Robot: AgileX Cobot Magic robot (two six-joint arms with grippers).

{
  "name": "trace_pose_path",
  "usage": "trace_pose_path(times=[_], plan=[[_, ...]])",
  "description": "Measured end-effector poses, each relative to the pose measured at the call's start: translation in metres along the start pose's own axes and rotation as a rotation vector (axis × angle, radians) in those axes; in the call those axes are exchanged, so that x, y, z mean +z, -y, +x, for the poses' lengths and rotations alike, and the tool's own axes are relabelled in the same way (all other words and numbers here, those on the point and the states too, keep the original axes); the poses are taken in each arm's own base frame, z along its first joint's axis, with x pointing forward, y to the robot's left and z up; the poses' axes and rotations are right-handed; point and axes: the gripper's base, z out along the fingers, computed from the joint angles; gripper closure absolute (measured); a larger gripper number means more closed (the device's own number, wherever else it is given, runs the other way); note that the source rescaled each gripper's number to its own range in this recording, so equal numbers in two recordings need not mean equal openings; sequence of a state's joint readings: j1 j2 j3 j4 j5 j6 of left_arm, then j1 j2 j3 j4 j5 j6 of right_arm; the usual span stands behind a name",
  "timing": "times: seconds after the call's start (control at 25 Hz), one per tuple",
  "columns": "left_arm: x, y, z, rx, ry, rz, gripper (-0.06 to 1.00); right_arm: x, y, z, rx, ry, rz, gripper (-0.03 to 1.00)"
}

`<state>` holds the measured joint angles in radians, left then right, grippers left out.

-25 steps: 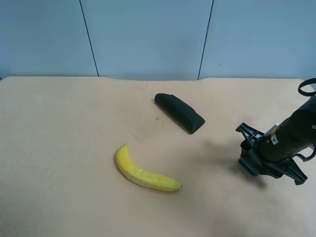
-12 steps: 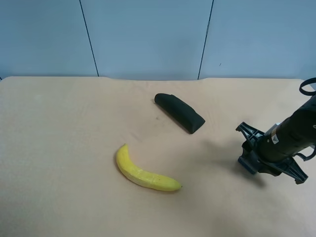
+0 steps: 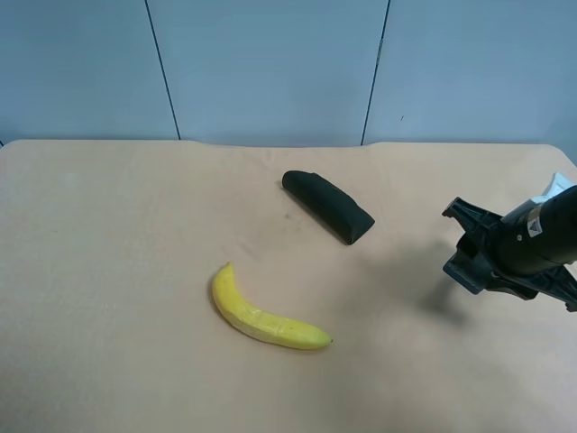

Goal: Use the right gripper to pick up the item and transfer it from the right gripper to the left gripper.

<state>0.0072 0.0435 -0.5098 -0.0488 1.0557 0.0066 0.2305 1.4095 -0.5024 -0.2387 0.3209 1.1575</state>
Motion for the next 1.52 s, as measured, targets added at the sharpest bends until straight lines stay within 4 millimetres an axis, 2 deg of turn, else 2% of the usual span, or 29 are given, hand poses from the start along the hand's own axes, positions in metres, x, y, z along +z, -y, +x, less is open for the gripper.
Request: trace_pose_path(times=[0.32, 0.52, 0.88, 1.04, 1.24, 1.52], plan=[[0.000, 0.000, 0.000, 0.000, 0.000, 0.000, -0.06, -0.023, 0.002, 0.008, -0.048, -0.073, -0.027, 0.84], [0.000, 0.000, 0.000, 0.000, 0.000, 0.000, -0.06, -0.039, 0.000, 0.010, -0.141, -0.117, -0.046, 0.84], [0.000, 0.000, 0.000, 0.000, 0.000, 0.000, -0.06, -0.089, -0.040, -0.019, -0.567, -0.159, -0.102, 0.84], [0.000, 0.000, 0.000, 0.000, 0.000, 0.000, -0.06, -0.104, -0.053, -0.022, -0.732, -0.172, -0.185, 0.84], [0.000, 0.000, 0.000, 0.000, 0.000, 0.000, -0.06, -0.117, -0.071, -0.014, -0.948, -0.166, -0.293, 0.84], [0.000, 0.000, 0.000, 0.000, 0.000, 0.000, -0.06, -0.128, -0.091, 0.013, -1.241, -0.140, -0.396, 0.84]])
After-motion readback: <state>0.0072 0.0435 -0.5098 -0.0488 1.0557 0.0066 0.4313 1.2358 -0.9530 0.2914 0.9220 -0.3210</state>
